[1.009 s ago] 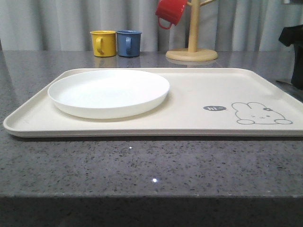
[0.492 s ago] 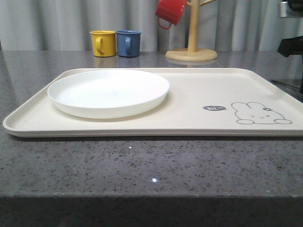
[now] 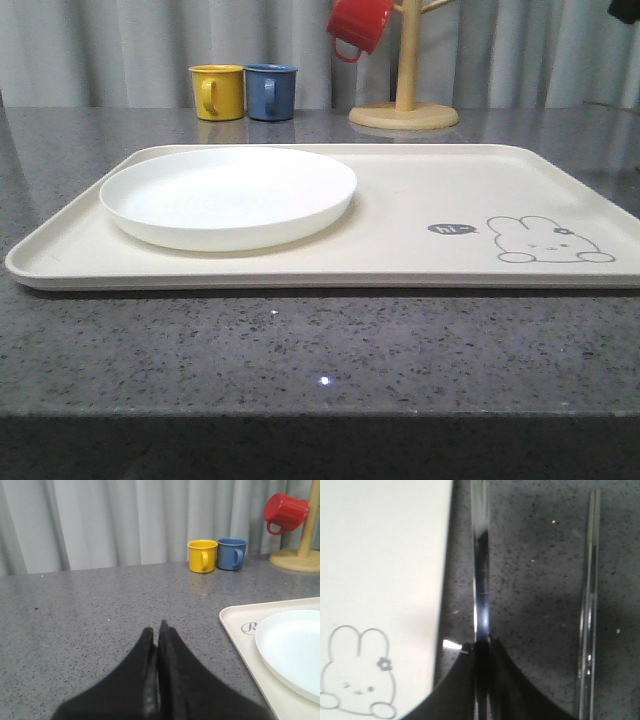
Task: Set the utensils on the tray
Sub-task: 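Lower the fork onto the tray beside the plate and release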
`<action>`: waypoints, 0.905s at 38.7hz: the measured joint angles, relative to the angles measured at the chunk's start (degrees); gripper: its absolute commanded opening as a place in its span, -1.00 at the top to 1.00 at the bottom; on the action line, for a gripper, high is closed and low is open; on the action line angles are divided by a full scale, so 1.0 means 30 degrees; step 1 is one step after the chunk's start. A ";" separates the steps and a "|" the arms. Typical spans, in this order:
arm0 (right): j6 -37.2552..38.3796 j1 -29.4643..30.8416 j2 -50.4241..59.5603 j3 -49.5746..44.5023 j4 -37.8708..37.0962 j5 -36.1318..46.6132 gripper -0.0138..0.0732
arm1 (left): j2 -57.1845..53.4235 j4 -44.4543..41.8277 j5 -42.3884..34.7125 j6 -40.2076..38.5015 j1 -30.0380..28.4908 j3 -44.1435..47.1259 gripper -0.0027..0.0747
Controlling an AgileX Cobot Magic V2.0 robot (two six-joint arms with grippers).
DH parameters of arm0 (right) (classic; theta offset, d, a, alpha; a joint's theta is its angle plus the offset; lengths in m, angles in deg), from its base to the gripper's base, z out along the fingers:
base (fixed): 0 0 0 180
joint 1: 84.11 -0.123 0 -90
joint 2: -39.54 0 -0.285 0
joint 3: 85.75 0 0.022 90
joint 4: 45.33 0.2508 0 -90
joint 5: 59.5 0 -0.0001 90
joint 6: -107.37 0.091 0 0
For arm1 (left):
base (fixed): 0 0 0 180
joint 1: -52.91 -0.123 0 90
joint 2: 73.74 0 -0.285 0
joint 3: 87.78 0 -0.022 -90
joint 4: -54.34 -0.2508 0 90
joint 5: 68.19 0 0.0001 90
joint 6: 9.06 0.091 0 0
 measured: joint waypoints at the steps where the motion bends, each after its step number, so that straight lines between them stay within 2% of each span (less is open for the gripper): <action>1: 0.0216 -0.0336 0.0002 0.0246 0.0038 -0.0178 0.69 | 0.0000 0.0000 0.0000 0.0000 0.0000 0.0000 0.98; 11: 0.2927 -0.4705 -0.0350 0.1748 0.0141 -0.0483 0.69 | 0.0000 0.0000 0.0000 0.0000 0.0000 0.0000 0.98; 18: 0.4750 -0.7689 -0.2471 0.3362 0.0314 0.0221 0.69 | 0.0000 0.0000 0.0000 0.0000 0.0000 0.0000 0.98; 25: 0.6472 -0.8334 -0.4968 0.4969 0.0161 0.0262 0.69 | 0.0000 0.0000 0.0000 0.0000 0.0000 0.0000 0.98; 35: 0.9950 -0.8334 -0.6043 0.5160 -0.2174 0.0540 0.64 | 0.0000 0.0000 0.0000 0.0000 0.0000 0.0000 0.98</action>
